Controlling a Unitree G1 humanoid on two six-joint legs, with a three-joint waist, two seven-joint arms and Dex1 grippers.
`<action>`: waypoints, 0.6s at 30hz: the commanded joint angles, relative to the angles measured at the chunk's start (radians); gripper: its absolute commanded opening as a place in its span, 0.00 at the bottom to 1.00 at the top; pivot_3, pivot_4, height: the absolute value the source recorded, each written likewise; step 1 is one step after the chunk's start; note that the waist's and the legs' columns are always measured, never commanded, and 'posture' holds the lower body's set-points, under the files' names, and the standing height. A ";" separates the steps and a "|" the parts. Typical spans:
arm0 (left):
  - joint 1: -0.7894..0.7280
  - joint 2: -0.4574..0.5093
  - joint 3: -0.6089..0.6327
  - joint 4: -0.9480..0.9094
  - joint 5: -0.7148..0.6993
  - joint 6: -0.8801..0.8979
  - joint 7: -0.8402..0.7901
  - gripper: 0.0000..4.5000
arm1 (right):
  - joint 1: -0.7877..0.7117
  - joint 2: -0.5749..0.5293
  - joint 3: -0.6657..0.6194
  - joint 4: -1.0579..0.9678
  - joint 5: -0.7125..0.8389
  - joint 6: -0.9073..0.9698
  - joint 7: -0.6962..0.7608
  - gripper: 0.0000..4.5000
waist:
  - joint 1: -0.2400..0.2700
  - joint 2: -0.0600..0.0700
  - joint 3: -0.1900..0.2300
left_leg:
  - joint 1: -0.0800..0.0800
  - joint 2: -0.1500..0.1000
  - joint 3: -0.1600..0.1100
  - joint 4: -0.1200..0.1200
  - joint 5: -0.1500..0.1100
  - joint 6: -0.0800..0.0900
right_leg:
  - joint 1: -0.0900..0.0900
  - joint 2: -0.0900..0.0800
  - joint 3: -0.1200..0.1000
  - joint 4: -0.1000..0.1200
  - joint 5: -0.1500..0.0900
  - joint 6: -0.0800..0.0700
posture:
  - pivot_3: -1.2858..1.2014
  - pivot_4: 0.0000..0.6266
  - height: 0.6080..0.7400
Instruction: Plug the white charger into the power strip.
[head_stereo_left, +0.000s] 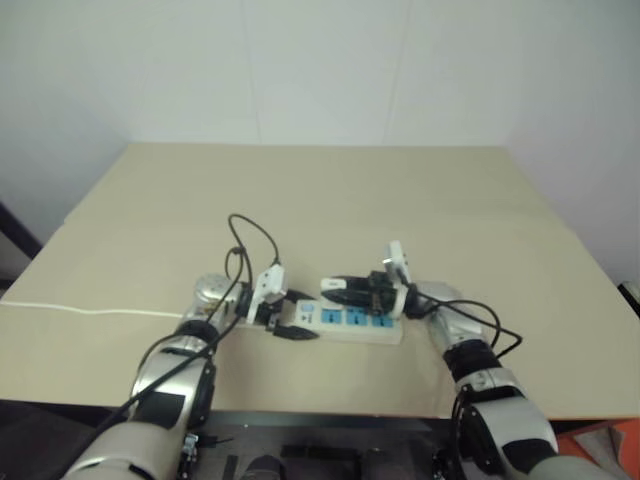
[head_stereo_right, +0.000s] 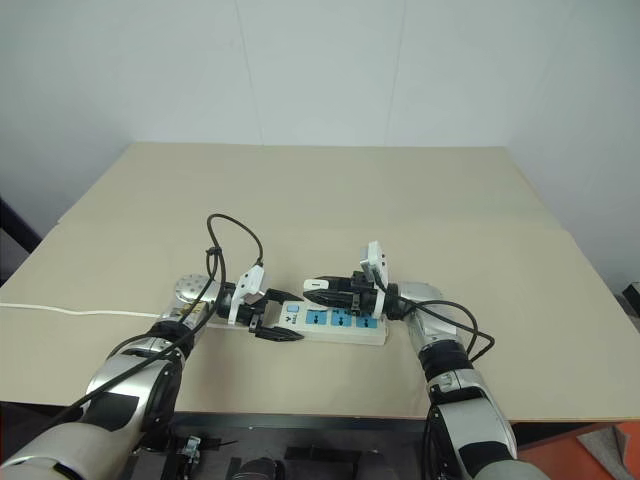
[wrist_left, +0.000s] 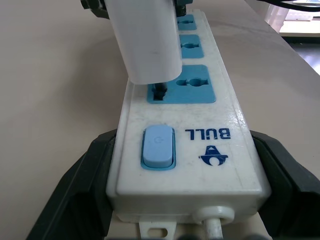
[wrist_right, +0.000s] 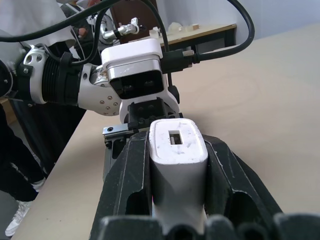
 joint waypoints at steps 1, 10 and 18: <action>0.005 0.004 -0.017 0.009 0.013 0.008 -0.004 0.73 | 0.038 -0.034 -0.004 0.023 -0.033 -0.032 0.006 0.25 | 0.002 0.000 0.000 | 0.000 0.000 0.000 0.000 0.000 0.000 | 0.000 0.000 0.000 0.000 0.000 0.000 | 0.52 0.24 1.00; 0.004 0.005 -0.017 0.009 0.014 0.012 -0.008 0.73 | 0.058 -0.068 -0.008 0.027 -0.031 -0.060 0.022 0.25 | 0.004 0.000 0.000 | 0.001 0.000 0.000 0.000 0.000 0.000 | 0.002 0.000 0.000 0.000 0.000 0.000 | 0.52 0.24 1.00; 0.004 0.005 -0.019 0.008 0.012 0.013 -0.009 0.73 | 0.084 -0.078 0.045 0.047 -0.084 -0.140 0.040 0.25 | 0.004 0.000 0.000 | 0.002 0.000 0.000 0.000 0.000 0.000 | 0.002 0.000 0.000 -0.001 0.000 0.000 | 0.52 0.24 1.00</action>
